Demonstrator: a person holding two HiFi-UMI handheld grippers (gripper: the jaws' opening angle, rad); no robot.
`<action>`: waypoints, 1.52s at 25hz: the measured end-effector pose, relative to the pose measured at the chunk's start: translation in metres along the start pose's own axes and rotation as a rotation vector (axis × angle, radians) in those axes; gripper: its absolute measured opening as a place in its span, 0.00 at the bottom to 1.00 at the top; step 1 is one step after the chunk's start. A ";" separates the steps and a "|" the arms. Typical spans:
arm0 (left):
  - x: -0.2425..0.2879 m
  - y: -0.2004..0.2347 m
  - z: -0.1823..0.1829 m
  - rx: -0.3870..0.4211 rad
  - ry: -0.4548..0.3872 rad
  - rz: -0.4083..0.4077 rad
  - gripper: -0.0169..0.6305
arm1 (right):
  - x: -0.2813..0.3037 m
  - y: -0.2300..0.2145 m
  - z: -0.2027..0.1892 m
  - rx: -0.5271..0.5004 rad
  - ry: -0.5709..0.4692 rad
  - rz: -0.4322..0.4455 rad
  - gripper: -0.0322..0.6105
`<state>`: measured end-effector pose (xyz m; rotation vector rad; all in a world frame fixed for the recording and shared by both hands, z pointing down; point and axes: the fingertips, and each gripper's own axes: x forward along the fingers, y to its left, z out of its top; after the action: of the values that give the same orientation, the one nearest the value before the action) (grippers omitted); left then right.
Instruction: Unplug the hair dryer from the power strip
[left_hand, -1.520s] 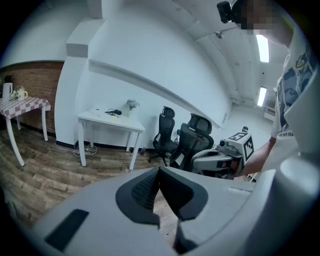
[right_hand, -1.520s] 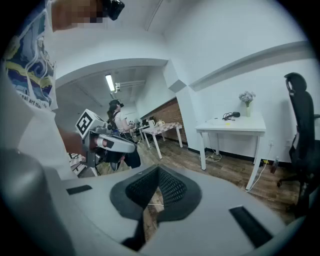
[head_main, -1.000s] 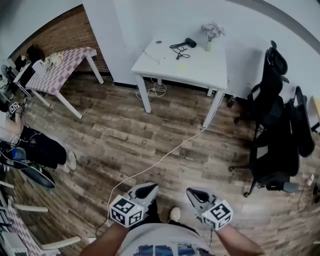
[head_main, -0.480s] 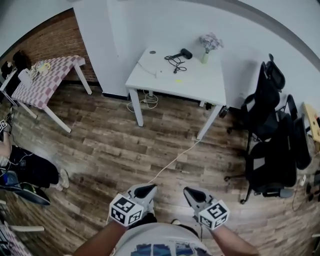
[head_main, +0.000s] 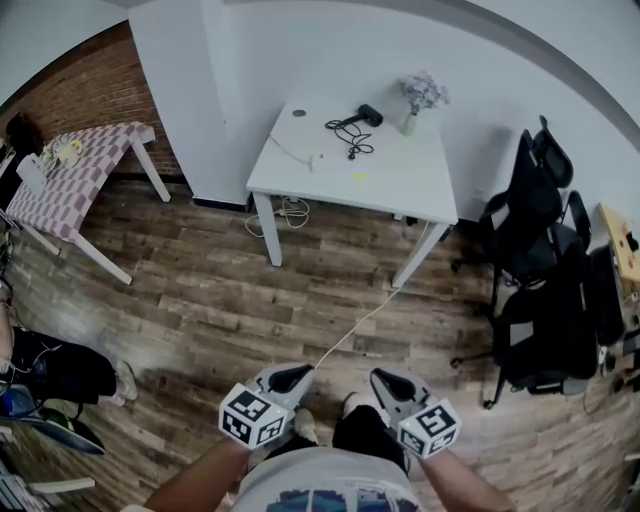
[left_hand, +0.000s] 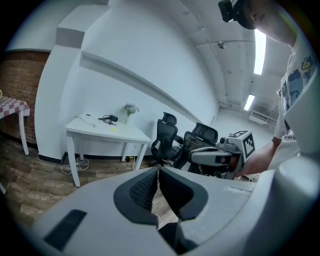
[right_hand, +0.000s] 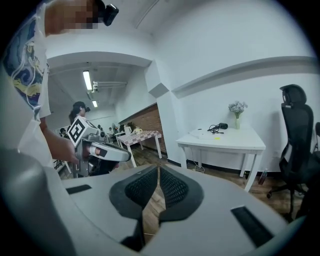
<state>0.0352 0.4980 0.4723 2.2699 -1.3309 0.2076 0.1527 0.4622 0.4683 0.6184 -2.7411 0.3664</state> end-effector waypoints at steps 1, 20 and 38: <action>0.006 0.005 0.004 -0.002 0.001 -0.002 0.03 | 0.005 -0.008 0.003 0.001 -0.004 -0.003 0.06; 0.179 0.122 0.135 -0.009 0.004 0.119 0.11 | 0.118 -0.214 0.081 -0.022 0.009 0.115 0.08; 0.297 0.184 0.199 -0.005 0.010 0.184 0.19 | 0.164 -0.336 0.095 -0.011 0.036 0.153 0.13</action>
<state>0.0075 0.0975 0.4724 2.1391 -1.5332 0.2779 0.1410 0.0775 0.4978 0.3964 -2.7617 0.3925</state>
